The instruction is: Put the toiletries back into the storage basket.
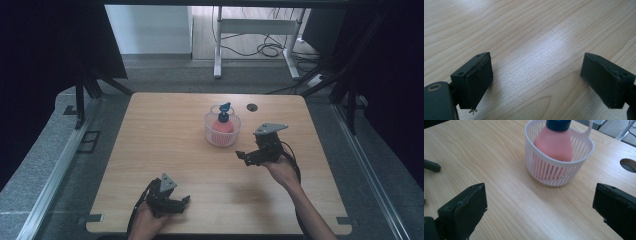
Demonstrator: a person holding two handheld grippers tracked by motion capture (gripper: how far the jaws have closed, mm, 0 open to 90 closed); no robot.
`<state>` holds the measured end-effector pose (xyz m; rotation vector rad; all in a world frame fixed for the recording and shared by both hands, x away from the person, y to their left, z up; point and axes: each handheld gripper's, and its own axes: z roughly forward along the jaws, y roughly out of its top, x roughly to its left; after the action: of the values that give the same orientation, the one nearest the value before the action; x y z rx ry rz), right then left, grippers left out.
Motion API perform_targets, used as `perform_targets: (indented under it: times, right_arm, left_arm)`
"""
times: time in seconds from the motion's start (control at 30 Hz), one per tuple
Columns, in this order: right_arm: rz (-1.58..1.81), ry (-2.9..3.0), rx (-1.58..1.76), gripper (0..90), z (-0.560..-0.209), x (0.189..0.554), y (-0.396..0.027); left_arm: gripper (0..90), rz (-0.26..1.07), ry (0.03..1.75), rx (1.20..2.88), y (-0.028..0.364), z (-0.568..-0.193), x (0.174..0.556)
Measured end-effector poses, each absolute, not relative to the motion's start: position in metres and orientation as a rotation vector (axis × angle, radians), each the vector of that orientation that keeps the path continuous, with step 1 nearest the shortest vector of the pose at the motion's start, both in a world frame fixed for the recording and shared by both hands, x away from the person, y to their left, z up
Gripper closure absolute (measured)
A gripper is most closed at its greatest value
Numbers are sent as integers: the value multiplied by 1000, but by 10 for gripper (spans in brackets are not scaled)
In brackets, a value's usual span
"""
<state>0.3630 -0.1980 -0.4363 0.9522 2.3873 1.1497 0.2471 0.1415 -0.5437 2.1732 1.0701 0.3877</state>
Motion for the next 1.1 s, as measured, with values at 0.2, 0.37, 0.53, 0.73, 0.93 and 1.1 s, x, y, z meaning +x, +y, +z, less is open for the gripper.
perform_targets:
  times: [0.2, 0.37, 0.53, 0.73, 0.93, 1.1]
  right_arm:
    - [1140, 2388, 960, 0, -443, 354, -207]
    - [1141, 2394, 963, 0, -449, 346, -214]
    - [1131, 2391, 968, 0, -456, 338, -222]
    - [1129, 2390, 995, 0, -465, 328, -233]
    - [1123, 2382, 1035, 0, -477, 321, -244]
    - [1089, 2396, 1050, 0, -488, 315, -249]
  left_arm:
    - [103, 389, 1069, 2174, 141, -544, 247]
    - [103, 390, 1071, 2173, 141, -544, 247]
    - [103, 388, 1073, 2171, 141, -544, 247]
    - [103, 388, 1077, 2169, 141, -544, 247]
    - [103, 389, 1078, 2169, 141, -544, 247]
    - [103, 392, 1076, 2170, 141, -544, 247]
